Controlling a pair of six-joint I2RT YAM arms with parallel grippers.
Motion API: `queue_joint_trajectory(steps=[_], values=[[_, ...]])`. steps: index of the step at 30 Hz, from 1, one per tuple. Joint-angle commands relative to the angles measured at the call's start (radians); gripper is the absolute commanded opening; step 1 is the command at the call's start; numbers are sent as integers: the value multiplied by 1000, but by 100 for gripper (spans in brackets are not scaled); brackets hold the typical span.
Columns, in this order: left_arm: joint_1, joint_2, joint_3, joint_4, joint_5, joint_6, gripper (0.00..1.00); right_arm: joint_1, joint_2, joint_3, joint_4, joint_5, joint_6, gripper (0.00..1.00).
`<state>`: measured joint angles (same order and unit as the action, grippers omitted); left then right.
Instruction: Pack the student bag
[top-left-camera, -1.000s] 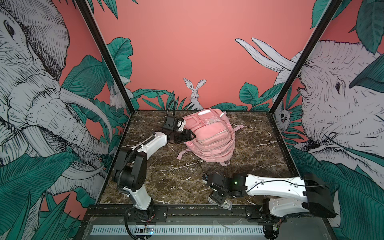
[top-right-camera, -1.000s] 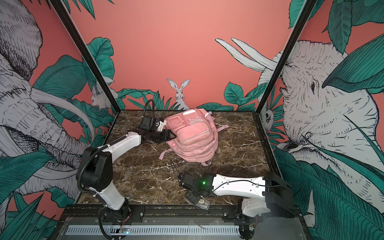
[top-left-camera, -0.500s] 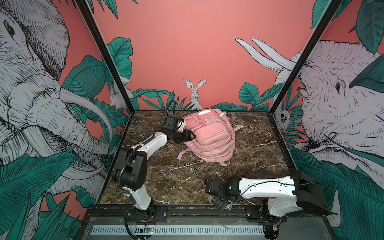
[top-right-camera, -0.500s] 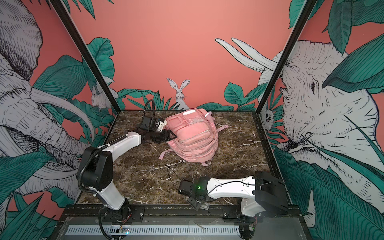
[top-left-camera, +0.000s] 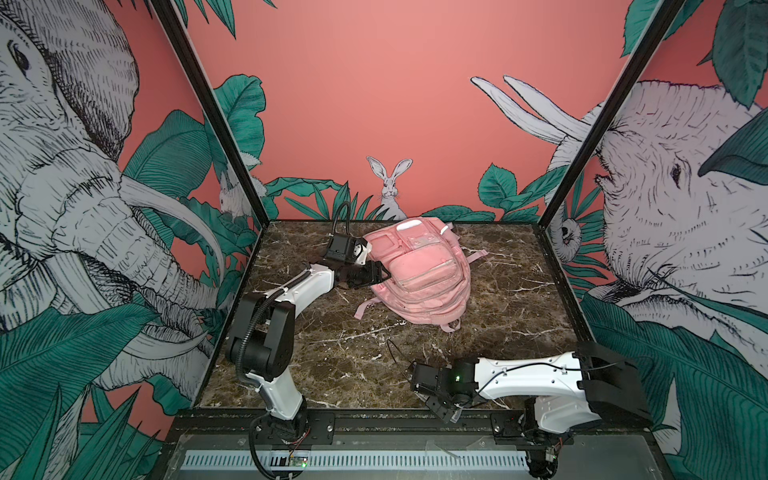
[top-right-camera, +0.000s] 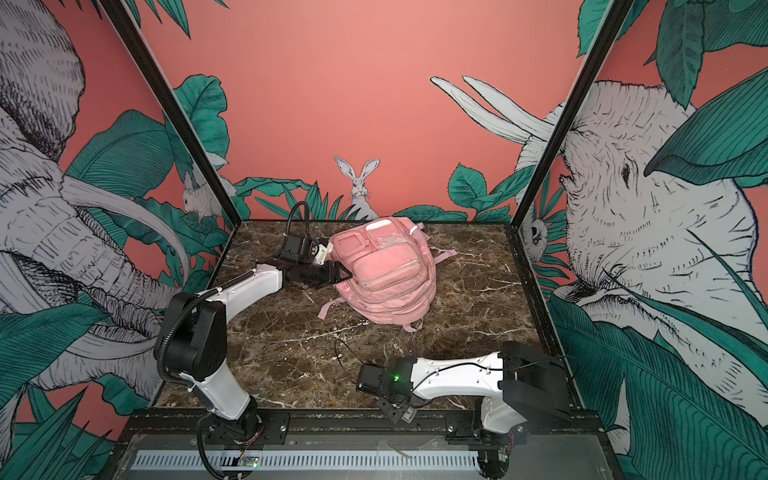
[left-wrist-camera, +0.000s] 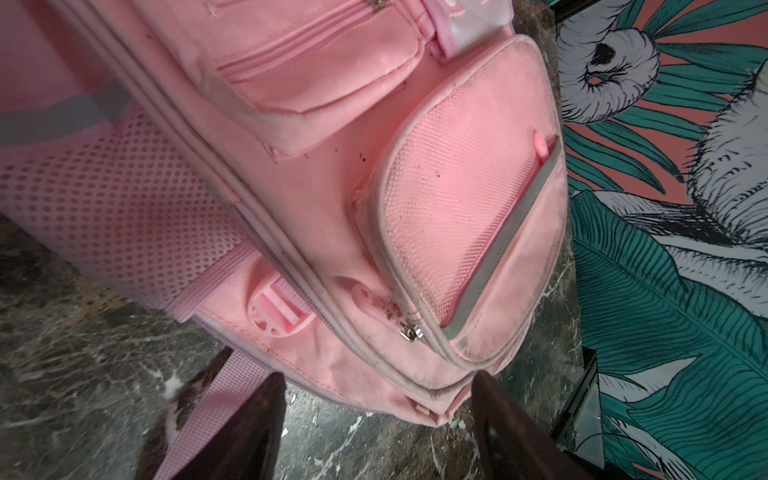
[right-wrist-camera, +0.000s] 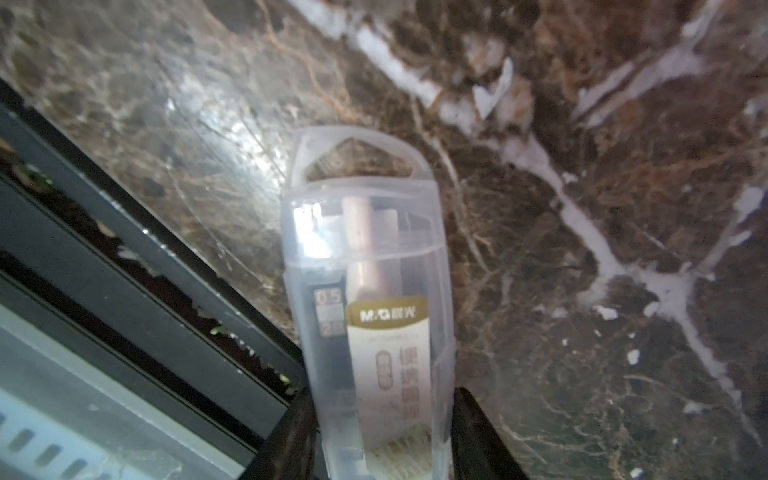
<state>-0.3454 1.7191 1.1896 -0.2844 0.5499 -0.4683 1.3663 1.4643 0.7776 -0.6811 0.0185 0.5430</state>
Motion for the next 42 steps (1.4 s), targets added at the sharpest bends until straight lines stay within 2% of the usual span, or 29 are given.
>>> queue_joint_trajectory(steps=[1, 5, 11, 16, 22, 27, 35, 42], values=[[15, -35, -22, 7, 5, -1, 72, 8, 17, 29, 24, 23, 0, 42], [23, -44, -25, 2, 2, 0, 72, -16, 36, 62, 29, 60, -15, 41], [25, -51, -25, -11, 1, 8, 72, -110, 90, 137, 53, 81, -55, 39], [25, -59, -31, -30, -10, 14, 72, -199, 246, 294, 41, 87, -73, 38], [26, -88, -37, -88, -44, 25, 72, -217, 421, 472, 9, 64, -42, 37], [25, -125, -81, -130, -77, 14, 72, -227, 446, 497, 10, 79, 1, 37], [-12, -188, -162, -184, -107, -9, 73, -238, 424, 469, 34, 68, 20, 52], [-86, -219, -204, -184, -120, -55, 73, -240, 365, 416, 49, 61, 27, 59]])
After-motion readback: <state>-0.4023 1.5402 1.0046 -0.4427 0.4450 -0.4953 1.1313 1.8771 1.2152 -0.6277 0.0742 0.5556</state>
